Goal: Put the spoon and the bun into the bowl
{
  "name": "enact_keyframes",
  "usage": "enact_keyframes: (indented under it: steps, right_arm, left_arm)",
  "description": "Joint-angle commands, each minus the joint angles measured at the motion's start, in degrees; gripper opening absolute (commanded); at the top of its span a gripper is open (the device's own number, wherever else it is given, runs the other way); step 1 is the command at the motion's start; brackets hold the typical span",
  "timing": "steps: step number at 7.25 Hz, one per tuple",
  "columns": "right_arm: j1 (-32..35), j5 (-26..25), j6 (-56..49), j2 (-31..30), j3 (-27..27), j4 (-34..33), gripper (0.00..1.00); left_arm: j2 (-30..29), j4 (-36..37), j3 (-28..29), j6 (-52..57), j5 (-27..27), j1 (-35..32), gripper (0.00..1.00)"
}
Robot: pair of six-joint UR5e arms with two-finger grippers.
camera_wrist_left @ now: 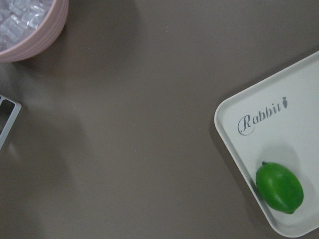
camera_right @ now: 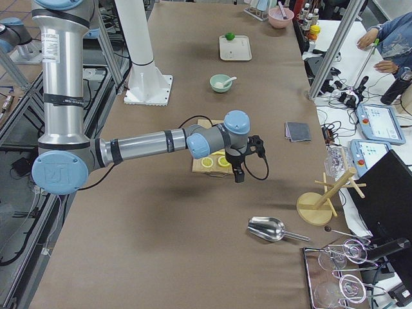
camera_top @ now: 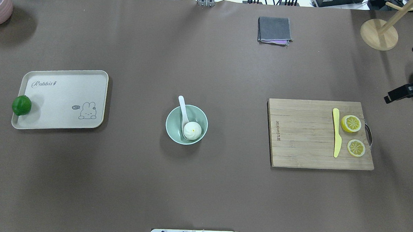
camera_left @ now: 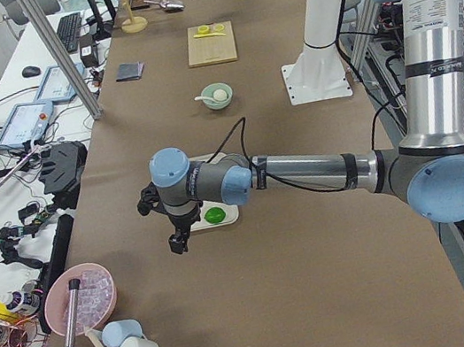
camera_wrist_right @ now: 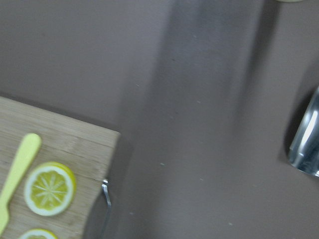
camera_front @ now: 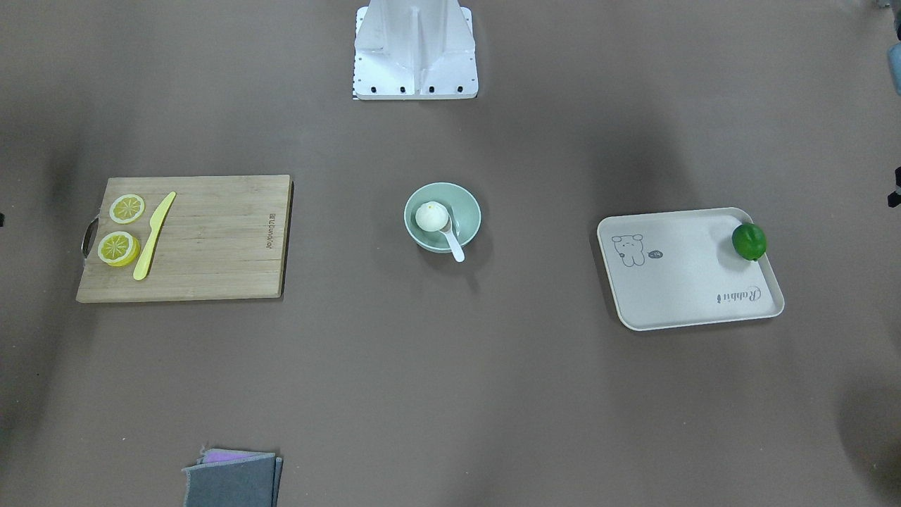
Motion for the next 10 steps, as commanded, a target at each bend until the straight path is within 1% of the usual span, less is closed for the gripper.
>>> enact_keyframes:
  steps: [1,4,9,10]
  right_arm:
    - [5.45,5.95,-8.55,-0.21,-6.26,0.0,1.0]
    - [5.45,5.72,-6.72,0.14,-6.26,0.18,1.0]
    - [5.45,5.62,-7.15,-0.47,-5.3,0.27,1.0]
    - [5.45,5.54,-6.97,-0.12,-6.6,0.27,1.0]
  left_arm:
    - [1.56,-0.39,0.1,0.15,1.62,-0.73,0.98]
    - [2.27,-0.13,-0.51,-0.29,1.02,-0.9,0.98]
    - [3.59,-0.13,-1.12,-0.38,1.72,-0.99,0.98]
    - [3.68,-0.04,-0.95,-0.29,1.72,-0.99,0.98]
